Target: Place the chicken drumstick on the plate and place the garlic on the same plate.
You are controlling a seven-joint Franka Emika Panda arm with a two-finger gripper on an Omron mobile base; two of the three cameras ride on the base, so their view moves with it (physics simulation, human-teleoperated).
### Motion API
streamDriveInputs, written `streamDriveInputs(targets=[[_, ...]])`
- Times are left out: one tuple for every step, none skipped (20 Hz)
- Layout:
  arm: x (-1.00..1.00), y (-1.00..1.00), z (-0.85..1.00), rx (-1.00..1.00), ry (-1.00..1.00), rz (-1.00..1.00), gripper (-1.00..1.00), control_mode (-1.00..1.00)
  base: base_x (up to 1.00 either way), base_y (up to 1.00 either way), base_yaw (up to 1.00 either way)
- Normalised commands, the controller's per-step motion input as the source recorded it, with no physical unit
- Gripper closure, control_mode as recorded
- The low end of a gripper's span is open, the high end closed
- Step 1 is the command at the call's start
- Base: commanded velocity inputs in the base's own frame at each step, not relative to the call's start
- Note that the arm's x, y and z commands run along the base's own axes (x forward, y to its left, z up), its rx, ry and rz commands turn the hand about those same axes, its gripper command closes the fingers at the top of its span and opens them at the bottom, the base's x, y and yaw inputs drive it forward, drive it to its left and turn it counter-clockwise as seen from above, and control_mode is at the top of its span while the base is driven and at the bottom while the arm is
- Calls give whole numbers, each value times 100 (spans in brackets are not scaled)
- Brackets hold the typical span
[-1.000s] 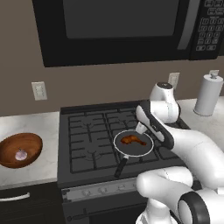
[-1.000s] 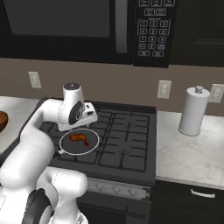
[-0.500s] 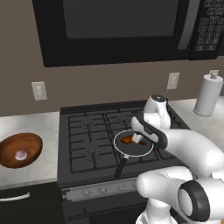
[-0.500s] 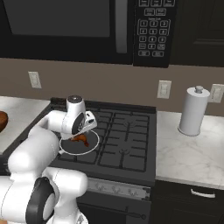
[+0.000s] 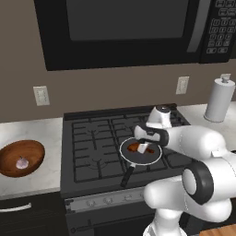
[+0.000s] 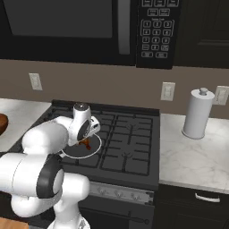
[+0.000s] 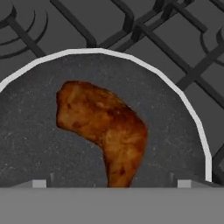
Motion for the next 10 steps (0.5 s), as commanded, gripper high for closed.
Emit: streamDriveInputs(targets=[[41, 11, -25, -2, 5, 7, -100, -100, 0, 0, 0], [42, 11, -25, -2, 5, 7, -100, -100, 0, 0, 0], [42, 11, -25, -2, 5, 6, -100, -100, 0, 0, 0], [41, 11, -29, -3, 5, 6, -100, -100, 0, 0, 0], [39, 10, -31, -4, 4, 6, -100, -100, 0, 0, 0], [39, 10, -31, -3, 3, 6, -100, -100, 0, 0, 0], [37, 7, -30, -3, 3, 6, -100, -100, 0, 0, 0], [29, 5, -31, -3, 2, 6, -100, -100, 0, 0, 0], [10, 4, -36, -5, 0, 6, -100, -100, 0, 0, 0], [0, 4, -42, -5, 0, 5, -100, -100, 0, 0, 0]])
